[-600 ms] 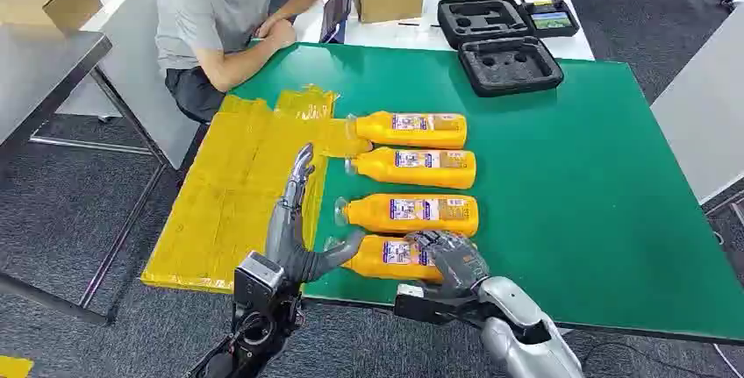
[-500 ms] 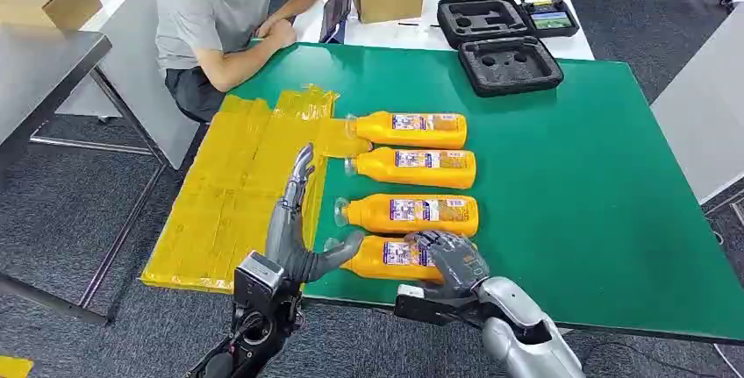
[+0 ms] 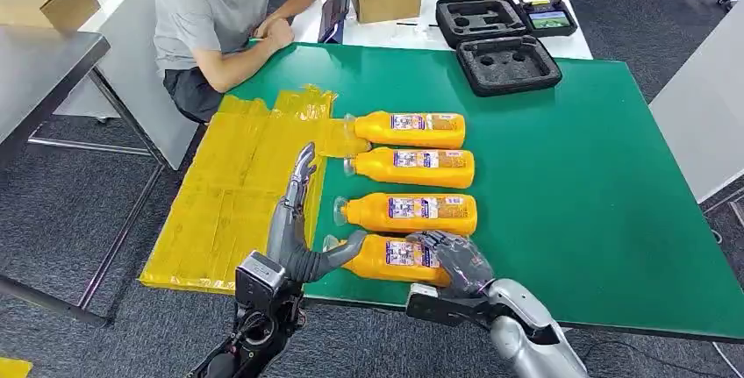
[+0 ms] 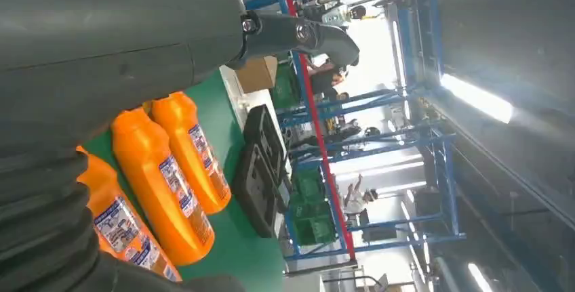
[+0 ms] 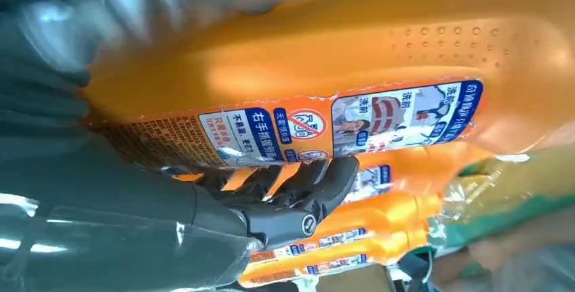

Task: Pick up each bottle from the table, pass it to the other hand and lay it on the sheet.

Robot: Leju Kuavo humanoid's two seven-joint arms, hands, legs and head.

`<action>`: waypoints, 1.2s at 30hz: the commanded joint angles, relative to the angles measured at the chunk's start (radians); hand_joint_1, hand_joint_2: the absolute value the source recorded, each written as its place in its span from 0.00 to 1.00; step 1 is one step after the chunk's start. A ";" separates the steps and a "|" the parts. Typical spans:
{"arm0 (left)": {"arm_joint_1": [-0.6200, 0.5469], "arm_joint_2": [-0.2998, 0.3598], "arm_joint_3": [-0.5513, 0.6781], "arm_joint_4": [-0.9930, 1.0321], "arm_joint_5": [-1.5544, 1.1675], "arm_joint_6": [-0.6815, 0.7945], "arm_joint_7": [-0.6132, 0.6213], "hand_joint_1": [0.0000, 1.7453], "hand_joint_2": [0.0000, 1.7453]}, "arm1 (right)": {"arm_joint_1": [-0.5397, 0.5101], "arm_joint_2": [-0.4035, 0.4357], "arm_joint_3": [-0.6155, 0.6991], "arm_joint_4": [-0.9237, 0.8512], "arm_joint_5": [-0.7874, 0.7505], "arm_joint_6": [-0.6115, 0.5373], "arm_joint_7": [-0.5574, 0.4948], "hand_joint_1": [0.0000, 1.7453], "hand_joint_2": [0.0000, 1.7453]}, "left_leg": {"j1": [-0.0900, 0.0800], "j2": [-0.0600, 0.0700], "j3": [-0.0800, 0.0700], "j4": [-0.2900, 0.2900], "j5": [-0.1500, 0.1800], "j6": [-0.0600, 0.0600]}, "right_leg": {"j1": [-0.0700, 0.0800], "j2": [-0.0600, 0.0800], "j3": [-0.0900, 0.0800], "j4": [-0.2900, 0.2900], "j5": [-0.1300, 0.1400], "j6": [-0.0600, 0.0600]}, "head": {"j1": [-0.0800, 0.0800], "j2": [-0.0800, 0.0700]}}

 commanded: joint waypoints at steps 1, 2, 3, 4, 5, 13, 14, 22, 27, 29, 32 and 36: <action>-0.023 0.005 -0.005 -0.014 0.006 0.054 0.008 0.00 1.00 | 0.015 0.038 -0.065 0.095 -0.055 -0.027 -0.053 1.00 1.00 | 0.001 -0.001 0.001 0.000 0.000 0.000 | 0.001 -0.002 0.001 -0.001 0.000 -0.001 | 0.000 0.000; -0.023 0.005 -0.005 -0.014 0.006 0.054 0.008 0.00 1.00 | 0.015 0.038 -0.065 0.095 -0.055 -0.027 -0.053 1.00 1.00 | 0.001 -0.001 0.001 0.000 0.000 0.000 | 0.001 -0.002 0.001 -0.001 0.000 -0.001 | 0.000 0.000; -0.023 0.005 -0.005 -0.014 0.006 0.054 0.008 0.00 1.00 | 0.015 0.038 -0.065 0.095 -0.055 -0.027 -0.053 1.00 1.00 | 0.001 -0.001 0.001 0.000 0.000 0.000 | 0.001 -0.002 0.001 -0.001 0.000 -0.001 | 0.000 0.000; -0.023 0.005 -0.005 -0.014 0.006 0.054 0.008 0.00 1.00 | 0.015 0.038 -0.065 0.095 -0.055 -0.027 -0.053 1.00 1.00 | 0.001 -0.001 0.001 0.000 0.000 0.000 | 0.001 -0.002 0.001 -0.001 0.000 -0.001 | 0.000 0.000; -0.019 0.002 0.005 -0.030 0.012 0.070 0.008 0.00 1.00 | 0.010 0.044 -0.073 0.095 -0.063 -0.036 -0.062 1.00 1.00 | 0.001 -0.001 0.001 0.000 0.000 0.000 | 0.001 -0.002 0.001 -0.001 0.000 -0.001 | 0.000 0.000; 0.010 0.006 0.022 -0.176 0.047 0.222 0.008 0.00 1.00 | 0.054 0.142 -0.239 -0.047 -0.211 -0.209 -0.175 1.00 1.00 | 0.000 0.000 -0.009 0.000 0.000 0.000 | 0.000 0.000 -0.007 0.001 -0.001 -0.001 | 0.000 0.000; 0.009 0.004 0.025 -0.169 0.049 0.218 0.008 0.00 1.00 | 0.055 0.144 -0.242 -0.052 -0.216 -0.210 -0.177 1.00 1.00 | 0.000 0.000 -0.009 0.000 0.001 0.000 | 0.000 -0.001 -0.007 0.001 -0.001 -0.001 | 0.000 0.000; 0.036 -0.079 0.141 -0.020 0.091 -0.026 0.008 0.00 1.00 | 0.085 0.160 -0.267 -0.181 -0.349 -0.240 -0.244 1.00 1.00 | 0.000 0.000 -0.010 -0.001 0.000 0.001 | 0.000 -0.001 -0.008 0.000 -0.001 -0.001 | 0.000 0.000; 0.040 -0.117 0.193 0.115 0.133 -0.187 0.008 0.00 1.00 | 0.084 0.137 -0.225 -0.187 -0.400 -0.247 -0.244 1.00 1.00 | -0.001 -0.001 -0.008 -0.001 0.000 0.001 | 0.000 -0.002 -0.006 -0.001 -0.001 -0.001 | 0.000 0.000; 0.043 -0.126 0.214 0.159 0.149 -0.255 0.008 0.00 1.00 | 0.083 0.122 -0.195 -0.186 -0.437 -0.239 -0.244 1.00 1.00 | 0.000 -0.001 -0.005 -0.001 -0.002 0.001 | 0.001 -0.002 -0.002 -0.002 -0.002 -0.003 | 0.000 0.000; 0.043 -0.126 0.214 0.159 0.149 -0.255 0.008 0.00 1.00 | 0.083 0.122 -0.195 -0.186 -0.437 -0.239 -0.244 1.00 1.00 | 0.000 0.000 -0.010 -0.001 0.001 0.000 | 0.000 -0.001 -0.008 0.000 0.000 -0.001 | 0.000 0.000; 0.043 -0.137 0.242 0.182 0.180 -0.341 0.008 0.00 1.00 | 0.070 0.108 -0.159 -0.183 -0.499 -0.210 -0.244 1.00 1.00 | 0.000 0.000 -0.008 -0.001 -0.001 0.001 | 0.000 -0.001 -0.006 0.000 -0.001 -0.002 | 0.000 0.000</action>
